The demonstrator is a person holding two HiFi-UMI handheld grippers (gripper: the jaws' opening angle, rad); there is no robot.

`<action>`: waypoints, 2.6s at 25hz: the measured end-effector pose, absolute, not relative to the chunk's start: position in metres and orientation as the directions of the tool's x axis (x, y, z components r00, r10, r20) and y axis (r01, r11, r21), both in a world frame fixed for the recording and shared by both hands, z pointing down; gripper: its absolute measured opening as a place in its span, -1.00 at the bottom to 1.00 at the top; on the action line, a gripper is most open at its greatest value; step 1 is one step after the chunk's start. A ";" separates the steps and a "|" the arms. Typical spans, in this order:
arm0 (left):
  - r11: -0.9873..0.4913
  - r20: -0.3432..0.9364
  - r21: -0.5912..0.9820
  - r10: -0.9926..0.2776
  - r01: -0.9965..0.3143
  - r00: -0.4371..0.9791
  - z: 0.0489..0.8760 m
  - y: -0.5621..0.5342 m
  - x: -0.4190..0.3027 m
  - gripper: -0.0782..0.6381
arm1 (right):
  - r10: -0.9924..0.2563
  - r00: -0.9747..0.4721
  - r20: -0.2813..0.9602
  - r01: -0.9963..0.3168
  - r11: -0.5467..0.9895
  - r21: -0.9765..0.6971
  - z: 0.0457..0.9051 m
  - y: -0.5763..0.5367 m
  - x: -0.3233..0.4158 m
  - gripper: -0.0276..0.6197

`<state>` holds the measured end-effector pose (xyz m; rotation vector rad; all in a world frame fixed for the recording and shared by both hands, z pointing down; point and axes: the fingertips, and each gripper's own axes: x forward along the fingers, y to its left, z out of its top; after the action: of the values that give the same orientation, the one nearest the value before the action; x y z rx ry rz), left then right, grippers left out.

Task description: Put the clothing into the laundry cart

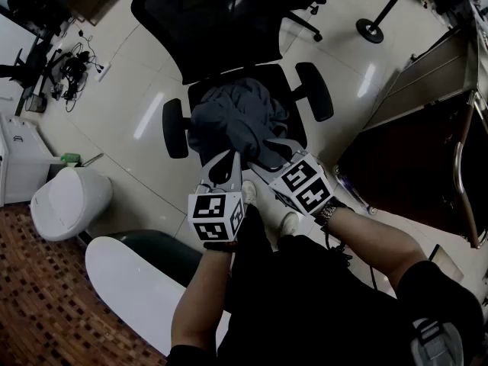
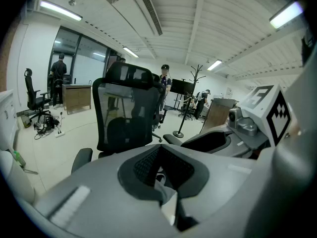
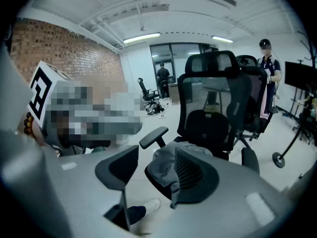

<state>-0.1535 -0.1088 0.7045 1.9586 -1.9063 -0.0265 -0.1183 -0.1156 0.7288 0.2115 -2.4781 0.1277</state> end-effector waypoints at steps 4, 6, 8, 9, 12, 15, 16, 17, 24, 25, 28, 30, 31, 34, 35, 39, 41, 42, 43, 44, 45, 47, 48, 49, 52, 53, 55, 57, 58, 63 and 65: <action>0.025 0.290 0.309 -0.954 -0.951 0.069 0.744 -0.141 -0.204 -0.77 | -0.123 -0.744 0.657 -0.202 0.978 -0.045 0.779 -0.152 -0.163 -0.10; 0.030 0.307 0.320 -0.949 -0.947 0.074 0.765 -0.155 -0.225 -0.77 | -0.126 -0.722 0.680 -0.217 0.975 -0.051 0.804 -0.167 -0.182 -0.01; 0.032 0.324 0.334 -0.942 -0.942 0.083 0.793 -0.174 -0.247 -0.77 | -0.127 -0.701 0.701 -0.231 0.971 -0.055 0.836 -0.186 -0.202 0.07; 0.033 0.334 0.340 -0.938 -0.940 0.088 0.808 -0.186 -0.260 -0.77 | -0.126 -0.690 0.713 -0.237 0.970 -0.058 0.853 -0.198 -0.215 0.11; 0.036 0.373 0.374 -0.921 -0.927 0.115 0.828 -0.216 -0.319 -0.77 | -0.116 -0.638 0.761 -0.261 0.963 -0.072 0.881 -0.229 -0.273 0.21; 0.030 0.401 0.418 -0.903 -0.908 0.155 0.828 -0.227 -0.372 -0.77 | -0.119 -0.576 0.809 -0.293 0.954 -0.068 0.886 -0.242 -0.324 0.35; 0.026 0.407 0.427 -0.898 -0.904 0.167 0.834 -0.234 -0.381 -0.77 | -0.121 -0.559 0.820 -0.302 0.951 -0.065 0.895 -0.250 -0.332 0.37; 0.024 0.417 0.432 -0.892 -0.901 0.176 0.846 -0.247 -0.385 -0.77 | -0.120 -0.544 0.831 -0.312 0.948 -0.068 0.910 -0.263 -0.335 0.39; 0.078 0.537 0.435 -0.822 -0.897 0.189 1.004 -0.454 -0.371 -0.77 | -0.051 -0.492 0.869 -0.356 0.923 -0.148 1.094 -0.467 -0.314 0.69; 0.086 0.548 0.440 -0.815 -0.894 0.191 1.022 -0.474 -0.378 -0.77 | -0.043 -0.480 0.876 -0.357 0.922 -0.150 1.115 -0.486 -0.320 0.75; 0.106 0.570 0.454 -0.798 -0.885 0.196 1.062 -0.512 -0.400 -0.77 | -0.025 -0.450 0.893 -0.359 0.920 -0.156 1.161 -0.522 -0.338 0.90; 0.110 0.577 0.458 -0.792 -0.882 0.201 1.083 -0.520 -0.405 -0.77 | -0.027 -0.434 0.901 -0.360 0.922 -0.145 1.185 -0.531 -0.341 0.90; 0.110 0.579 0.460 -0.789 -0.881 0.204 1.092 -0.521 -0.405 -0.77 | -0.032 -0.425 0.905 -0.358 0.924 -0.135 1.193 -0.533 -0.342 0.90; 0.113 0.586 0.463 -0.783 -0.879 0.208 1.111 -0.523 -0.408 -0.77 | -0.047 -0.401 0.915 -0.354 0.929 -0.107 1.213 -0.539 -0.344 0.90; 0.114 0.589 0.463 -0.781 -0.879 0.209 1.116 -0.524 -0.410 -0.77 | -0.050 -0.391 0.919 -0.351 0.931 -0.099 1.219 -0.540 -0.345 0.91; 0.115 0.601 0.461 -0.770 -0.880 0.214 1.136 -0.531 -0.413 -0.77 | -0.041 -0.347 0.937 -0.341 0.936 -0.085 1.247 -0.544 -0.346 0.91; 0.113 0.605 0.458 -0.766 -0.882 0.216 1.143 -0.534 -0.414 -0.77 | -0.042 -0.324 0.945 -0.338 0.938 -0.074 1.259 -0.545 -0.346 0.91; 0.114 0.607 0.459 -0.765 -0.881 0.216 1.147 -0.534 -0.415 -0.77 | -0.046 -0.310 0.950 -0.338 0.939 -0.065 1.265 -0.546 -0.345 0.91; 0.116 0.608 0.460 -0.764 -0.880 0.217 1.150 -0.535 -0.416 -0.77 | -0.052 -0.296 0.954 -0.339 0.939 -0.054 1.270 -0.547 -0.344 0.91; 0.117 0.610 0.461 -0.762 -0.879 0.219 1.153 -0.535 -0.416 -0.77 | -0.057 -0.282 0.958 -0.340 0.939 -0.044 1.276 -0.548 -0.343 0.91; 0.116 0.612 0.463 -0.759 -0.879 0.222 1.157 -0.534 -0.416 -0.77 | -0.061 -0.269 0.961 -0.342 0.939 -0.036 1.281 -0.549 -0.342 0.91; 0.114 0.616 0.464 -0.754 -0.879 0.228 1.164 -0.533 -0.416 -0.77 | -0.067 -0.246 0.967 -0.345 0.938 -0.023 1.292 -0.550 -0.340 0.91; 0.114 0.619 0.464 -0.752 -0.878 0.229 1.167 -0.532 -0.417 -0.77 | -0.069 -0.235 0.969 -0.346 0.938 -0.017 1.297 -0.551 -0.339 0.91; 0.116 0.620 0.465 -0.750 -0.878 0.229 1.169 -0.532 -0.417 -0.77 | -0.072 -0.224 0.972 -0.347 0.938 -0.011 1.301 -0.552 -0.339 0.91; 0.121 0.624 0.468 -0.747 -0.876 0.230 1.175 -0.531 -0.418 -0.77 | -0.076 -0.203 0.976 -0.352 0.936 -0.001 1.310 -0.554 -0.337 0.91; 0.122 0.625 0.469 -0.746 -0.875 0.230 1.176 -0.531 -0.417 -0.77 | -0.075 -0.200 0.977 -0.354 0.935 -0.001 1.312 -0.554 -0.337 0.91; 0.127 0.626 0.471 -0.745 -0.873 0.230 1.178 -0.530 -0.416 -0.77 | -0.074 -0.194 0.978 -0.359 0.933 -0.001 1.315 -0.555 -0.335 0.87; 0.130 0.627 0.472 -0.745 -0.872 0.228 1.177 -0.529 -0.417 -0.77 | -0.076 -0.190 0.979 -0.364 0.931 0.001 1.315 -0.556 -0.335 0.80; 0.131 0.627 0.472 -0.746 -0.872 0.227 1.177 -0.529 -0.418 -0.77 | -0.076 -0.189 0.979 -0.367 0.930 0.001 1.314 -0.556 -0.335 0.76; 0.136 0.627 0.468 -0.748 -0.873 0.219 1.170 -0.529 -0.422 -0.77 | -0.062 -0.193 0.979 -0.384 0.923 -0.017 1.303 -0.552 -0.337 0.17; 0.136 0.626 0.466 -0.750 -0.874 0.216 1.166 -0.530 -0.422 -0.77 | -0.056 -0.202 0.978 -0.394 0.919 -0.029 1.299 -0.552 -0.337 -0.11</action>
<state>-0.4221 -0.5297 1.1655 1.6320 -1.5539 0.1829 -0.3369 -0.5522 1.2990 0.3393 -1.7583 0.3172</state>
